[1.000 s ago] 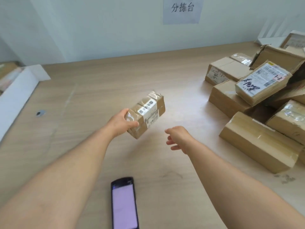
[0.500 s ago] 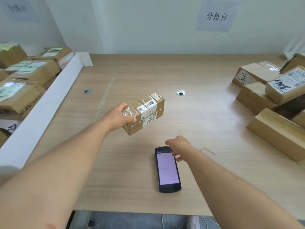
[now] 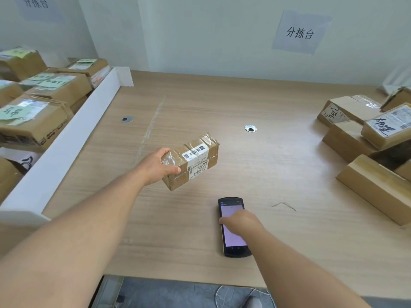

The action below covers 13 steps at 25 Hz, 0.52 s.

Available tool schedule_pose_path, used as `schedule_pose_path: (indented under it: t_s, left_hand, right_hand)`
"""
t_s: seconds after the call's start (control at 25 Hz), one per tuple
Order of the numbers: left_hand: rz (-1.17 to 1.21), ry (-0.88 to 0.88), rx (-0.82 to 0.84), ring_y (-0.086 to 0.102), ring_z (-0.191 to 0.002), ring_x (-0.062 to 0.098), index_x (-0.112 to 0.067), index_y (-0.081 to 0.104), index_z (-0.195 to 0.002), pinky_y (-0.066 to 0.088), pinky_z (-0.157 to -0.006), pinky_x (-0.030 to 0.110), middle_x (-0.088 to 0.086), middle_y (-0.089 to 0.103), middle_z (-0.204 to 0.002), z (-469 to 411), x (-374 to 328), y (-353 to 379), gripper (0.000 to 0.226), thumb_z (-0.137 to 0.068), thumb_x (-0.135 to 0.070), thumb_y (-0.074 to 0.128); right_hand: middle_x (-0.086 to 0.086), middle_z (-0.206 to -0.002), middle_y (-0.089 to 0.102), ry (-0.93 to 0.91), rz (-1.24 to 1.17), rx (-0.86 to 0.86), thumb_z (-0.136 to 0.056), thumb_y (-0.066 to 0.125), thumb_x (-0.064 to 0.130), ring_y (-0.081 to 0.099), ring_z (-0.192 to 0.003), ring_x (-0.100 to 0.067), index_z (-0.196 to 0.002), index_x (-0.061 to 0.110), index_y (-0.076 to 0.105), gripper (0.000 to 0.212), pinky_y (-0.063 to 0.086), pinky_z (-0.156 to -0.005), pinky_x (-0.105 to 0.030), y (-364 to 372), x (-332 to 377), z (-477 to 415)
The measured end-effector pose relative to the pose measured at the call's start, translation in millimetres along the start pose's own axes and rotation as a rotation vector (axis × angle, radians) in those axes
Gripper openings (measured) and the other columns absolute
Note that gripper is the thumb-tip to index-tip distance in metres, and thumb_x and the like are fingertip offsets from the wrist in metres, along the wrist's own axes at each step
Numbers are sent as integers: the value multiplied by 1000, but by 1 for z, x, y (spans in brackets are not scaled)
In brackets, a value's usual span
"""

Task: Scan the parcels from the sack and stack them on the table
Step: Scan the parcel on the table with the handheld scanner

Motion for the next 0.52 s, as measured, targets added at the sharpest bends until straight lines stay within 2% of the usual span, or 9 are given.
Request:
schedule_pose_path:
  t_s: [0.04, 0.08, 0.16, 0.2, 0.24, 0.4, 0.52]
  left_hand:
    - [-3, -1, -1, 59, -106, 16, -25, 48, -134, 45, -90, 30, -3, 62, -118, 0, 1, -1, 64, -77, -21, 78]
    - [-3, -1, -3, 59, -105, 16, -25, 48, -134, 44, -88, 29, -3, 62, -118, 0, 2, -2, 63, -78, -21, 78]
    - [0, -2, -8, 59, -105, 16, -25, 48, -134, 43, -87, 28, -3, 61, -119, 0, 4, -5, 63, -78, -22, 77]
    - [-2, -4, -10, 58, -106, 16, -25, 47, -134, 43, -87, 28, -3, 61, -119, 0, 5, -5, 64, -78, -22, 77]
    - [-6, -6, -12, 58, -105, 16, -25, 47, -135, 42, -87, 28, -3, 61, -119, 0, 6, -6, 64, -78, -22, 77]
    - [-8, -10, -17, 58, -105, 16, -23, 45, -136, 42, -87, 28, -3, 60, -117, 0, 8, -6, 65, -79, -22, 77]
    - [-6, -10, -25, 57, -104, 16, -24, 45, -137, 42, -89, 28, -4, 60, -116, 0, 7, -5, 67, -79, -22, 77]
  right_hand:
    - [-2, -102, 57, 17, 29, -25, -82, 56, 37, 57, -92, -23, -93, 16, 60, 24, 49, -76, -27, 5, -1, 1]
    - [-4, -110, 56, 43, 52, -55, -79, 60, 36, 57, -99, -24, -107, 13, 61, 37, 53, -82, -31, 8, -3, 1]
    - [-7, -130, 48, 87, 82, -116, -78, 69, 39, 50, -120, -27, -138, 4, 43, 74, 53, -91, -40, 8, -6, 2]
    - [-9, -136, 43, 85, 95, -152, -80, 71, 40, 45, -126, -27, -145, 1, 32, 85, 52, -91, -40, 6, -5, 3]
    - [-10, -138, 41, 57, 121, -192, -83, 72, 39, 42, -129, -26, -145, 1, 29, 84, 50, -91, -37, 3, -1, 6]
    - [-10, -130, 46, -157, 201, -364, -93, 57, 20, 46, -125, -28, -125, 10, 44, 37, 48, -92, -34, -12, 27, 23]
    - [-9, -127, 51, -303, 231, -360, -97, 48, 22, 51, -121, -29, -122, 12, 48, 27, 46, -90, -36, -5, 48, 39]
Point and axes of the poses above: each hand's wrist, its own z-axis away from the middle knuckle, its own y-axis out of the palm, x = y × z, the point moved 9 cm from there along -z, towards the middle knuckle
